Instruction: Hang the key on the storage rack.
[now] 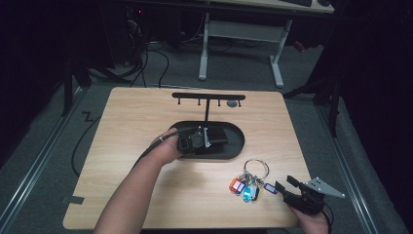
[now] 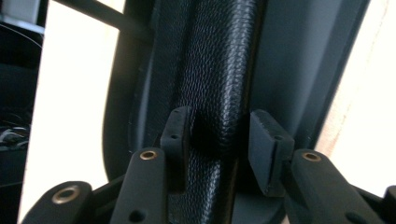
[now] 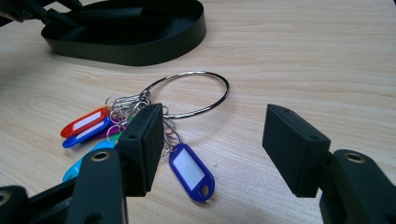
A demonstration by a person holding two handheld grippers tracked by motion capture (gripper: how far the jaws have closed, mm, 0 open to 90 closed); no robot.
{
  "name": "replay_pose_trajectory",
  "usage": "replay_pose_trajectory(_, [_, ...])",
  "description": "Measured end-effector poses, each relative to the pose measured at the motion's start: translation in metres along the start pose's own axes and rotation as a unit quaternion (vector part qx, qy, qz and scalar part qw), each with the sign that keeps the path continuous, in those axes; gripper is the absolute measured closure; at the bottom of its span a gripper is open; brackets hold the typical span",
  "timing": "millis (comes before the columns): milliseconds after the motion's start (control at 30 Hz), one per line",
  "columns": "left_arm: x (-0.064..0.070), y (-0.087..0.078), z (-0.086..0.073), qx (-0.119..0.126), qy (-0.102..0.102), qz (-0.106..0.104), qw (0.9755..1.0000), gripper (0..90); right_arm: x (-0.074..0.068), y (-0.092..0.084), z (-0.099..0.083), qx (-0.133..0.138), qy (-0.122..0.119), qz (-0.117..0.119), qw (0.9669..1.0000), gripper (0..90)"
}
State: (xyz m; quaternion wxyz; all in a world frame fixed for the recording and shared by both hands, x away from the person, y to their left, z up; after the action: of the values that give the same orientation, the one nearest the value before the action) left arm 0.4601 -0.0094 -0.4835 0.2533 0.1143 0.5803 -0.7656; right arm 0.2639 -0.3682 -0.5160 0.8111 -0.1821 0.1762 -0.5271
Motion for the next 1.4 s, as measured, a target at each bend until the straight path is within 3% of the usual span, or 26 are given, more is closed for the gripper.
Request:
replay_pose_trajectory(67, [0.000, 0.000, -0.003, -0.002, -0.004, -0.004, 1.0000, 61.1, 0.000, 0.000, 0.000, 0.000, 0.000, 0.000, 1.0000, 39.3])
replay_pose_trajectory(233, [-0.005, -0.011, -0.009, 0.024, -0.042, 0.002, 0.9988, 61.5, 0.000, 0.001, 0.000, -0.002, 0.000, -0.001, 1.0000, 39.3])
replay_pose_trajectory(367, [-0.007, -0.023, -0.016, 0.049, -0.077, -0.002, 0.9958, 61.7, -0.001, 0.001, 0.000, -0.003, -0.002, 0.000, 1.0000, 39.3])
replay_pose_trajectory(600, [0.003, -0.050, -0.030, 0.082, -0.095, -0.005, 0.9921, 62.7, -0.002, 0.002, 0.000, -0.007, -0.004, -0.001, 1.0000, 39.5])
replay_pose_trajectory(633, [0.005, -0.055, -0.034, 0.095, -0.106, -0.008, 0.9898, 62.8, -0.002, 0.002, -0.001, -0.007, -0.003, -0.001, 1.0000, 39.6])
replay_pose_trajectory(900, [0.028, -0.065, -0.065, 0.119, -0.147, -0.013, 0.9819, 61.8, -0.003, 0.003, -0.001, -0.010, -0.006, -0.002, 0.9999, 40.3])
replay_pose_trajectory(967, [0.034, -0.064, -0.076, 0.127, -0.166, -0.023, 0.9777, 62.0, -0.004, 0.003, -0.001, -0.011, -0.006, -0.002, 0.9999, 40.4])
replay_pose_trajectory(1033, [0.042, -0.064, -0.086, 0.131, -0.177, -0.021, 0.9751, 62.3, -0.004, 0.003, -0.001, -0.012, -0.008, -0.002, 0.9999, 40.6])
replay_pose_trajectory(1100, [0.053, -0.063, -0.097, 0.143, -0.200, -0.028, 0.9689, 62.2, -0.004, 0.003, -0.001, -0.013, -0.008, -0.002, 0.9999, 40.7])
replay_pose_trajectory(1167, [0.060, -0.062, -0.106, 0.145, -0.208, -0.029, 0.9669, 62.1, -0.003, 0.004, -0.001, -0.014, -0.010, -0.001, 0.9999, 40.7])
replay_pose_trajectory(1233, [0.069, -0.061, -0.116, 0.150, -0.223, -0.034, 0.9626, 62.0, -0.004, 0.004, -0.001, -0.016, -0.010, 0.000, 0.9998, 40.7])
replay_pose_trajectory(1400, [0.083, -0.064, -0.137, 0.155, -0.246, -0.038, 0.9561, 60.8, -0.006, 0.005, -0.001, -0.017, -0.012, 0.001, 0.9998, 40.7])
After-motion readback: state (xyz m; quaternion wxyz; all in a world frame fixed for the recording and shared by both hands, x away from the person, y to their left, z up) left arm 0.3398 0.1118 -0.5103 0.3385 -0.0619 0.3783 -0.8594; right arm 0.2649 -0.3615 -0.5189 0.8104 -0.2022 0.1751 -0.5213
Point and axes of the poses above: each handheld gripper's, and its own axes: y roughly forward along the jaws, z roughly out of its top, x roughly to its right, the point moved 1 cm from there along y, roughly forward along the jaws, and after that the axes turned 4 degrees about -y, right-handed, at the moved point
